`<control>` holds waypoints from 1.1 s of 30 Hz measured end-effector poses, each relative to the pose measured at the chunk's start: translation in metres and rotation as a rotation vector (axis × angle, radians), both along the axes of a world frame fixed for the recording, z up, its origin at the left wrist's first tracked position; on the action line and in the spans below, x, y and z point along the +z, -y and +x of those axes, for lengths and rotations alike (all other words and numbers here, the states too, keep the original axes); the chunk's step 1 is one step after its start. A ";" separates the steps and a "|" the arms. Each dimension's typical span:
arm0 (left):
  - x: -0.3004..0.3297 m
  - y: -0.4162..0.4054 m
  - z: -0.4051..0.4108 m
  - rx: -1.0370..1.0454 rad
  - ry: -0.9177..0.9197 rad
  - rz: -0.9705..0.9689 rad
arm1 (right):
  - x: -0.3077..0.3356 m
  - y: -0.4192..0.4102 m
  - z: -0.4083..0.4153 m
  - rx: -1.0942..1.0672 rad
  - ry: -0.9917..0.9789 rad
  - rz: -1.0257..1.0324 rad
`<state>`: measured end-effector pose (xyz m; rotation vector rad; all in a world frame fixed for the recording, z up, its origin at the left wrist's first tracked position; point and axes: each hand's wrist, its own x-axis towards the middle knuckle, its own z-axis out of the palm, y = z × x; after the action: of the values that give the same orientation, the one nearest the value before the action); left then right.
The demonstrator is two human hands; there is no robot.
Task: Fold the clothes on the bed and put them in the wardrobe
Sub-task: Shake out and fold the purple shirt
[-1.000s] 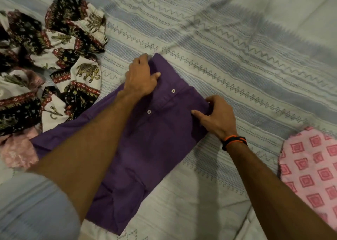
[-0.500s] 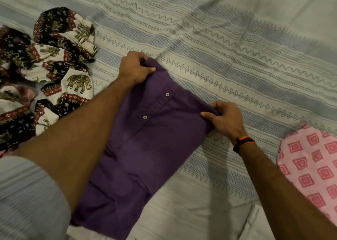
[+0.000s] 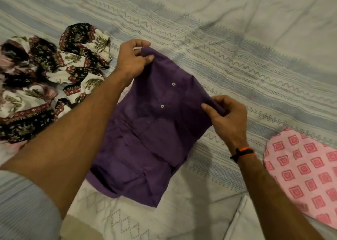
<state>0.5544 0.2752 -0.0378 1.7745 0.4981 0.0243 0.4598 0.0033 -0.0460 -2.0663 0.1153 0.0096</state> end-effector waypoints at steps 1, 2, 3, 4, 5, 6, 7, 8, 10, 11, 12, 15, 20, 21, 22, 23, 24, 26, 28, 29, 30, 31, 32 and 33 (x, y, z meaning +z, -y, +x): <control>0.005 -0.007 -0.012 -0.007 0.023 0.019 | 0.003 -0.008 -0.015 0.031 0.019 0.022; 0.010 -0.018 -0.028 -0.014 0.043 0.053 | 0.005 -0.018 -0.033 0.075 0.035 0.044; 0.013 -0.028 -0.041 -0.025 0.054 0.086 | 0.007 -0.026 -0.049 0.127 0.056 0.067; 0.016 -0.042 -0.059 -0.025 0.060 0.120 | 0.006 -0.036 -0.067 0.189 0.079 0.081; 0.018 -0.053 -0.075 -0.030 0.061 0.146 | 0.006 -0.044 -0.081 0.251 0.111 0.080; 0.019 -0.064 -0.090 -0.032 0.054 0.172 | 0.004 -0.052 -0.095 0.310 0.138 0.071; 0.019 -0.077 -0.111 -0.024 0.043 0.211 | 0.001 -0.062 -0.110 0.387 0.153 0.062; 0.019 -0.087 -0.128 -0.015 0.010 0.260 | -0.002 -0.069 -0.122 0.462 0.164 0.058; 0.013 -0.106 -0.163 0.018 -0.081 0.394 | -0.014 -0.084 -0.146 0.614 0.176 0.031; 0.007 -0.116 -0.184 0.042 -0.128 0.479 | -0.021 -0.092 -0.159 0.688 0.175 0.006; 0.002 -0.118 -0.194 0.051 -0.162 0.552 | -0.028 -0.094 -0.166 0.733 0.178 -0.031; -0.017 -0.127 -0.228 0.125 -0.257 0.655 | -0.046 -0.104 -0.190 0.858 0.167 -0.143; -0.044 -0.132 -0.260 0.171 -0.398 0.760 | -0.055 -0.111 -0.209 1.084 0.051 -0.282; -0.046 -0.129 -0.263 0.173 -0.459 0.802 | -0.054 -0.112 -0.207 1.110 0.009 -0.311; -0.046 -0.126 -0.265 0.182 -0.485 0.854 | -0.054 -0.113 -0.205 1.091 -0.009 -0.325; -0.047 -0.122 -0.265 0.183 -0.434 0.917 | -0.052 -0.113 -0.202 1.023 0.016 -0.325; -0.048 -0.116 -0.266 0.162 -0.335 0.965 | -0.052 -0.115 -0.198 0.914 0.074 -0.314; -0.055 -0.101 -0.265 0.071 -0.143 0.990 | -0.054 -0.120 -0.188 0.684 0.242 -0.320; -0.070 -0.082 -0.262 -0.060 -0.103 0.982 | -0.059 -0.129 -0.177 0.624 0.293 -0.417; -0.076 -0.072 -0.262 -0.123 -0.155 1.001 | -0.061 -0.133 -0.173 0.666 0.265 -0.488; -0.084 -0.064 -0.262 -0.170 -0.225 1.025 | -0.066 -0.137 -0.168 0.721 0.219 -0.569; -0.093 -0.059 -0.263 -0.200 -0.287 1.040 | -0.073 -0.139 -0.165 0.767 0.178 -0.642; -0.102 -0.056 -0.266 -0.212 -0.337 1.050 | -0.081 -0.138 -0.164 0.805 0.158 -0.708; -0.111 -0.055 -0.269 -0.206 -0.372 1.046 | -0.091 -0.137 -0.162 0.836 0.145 -0.763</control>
<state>0.2858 0.3306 -0.1490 2.8788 0.6184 -0.2326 0.2973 0.1400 -0.1370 -2.7039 -0.9731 0.3771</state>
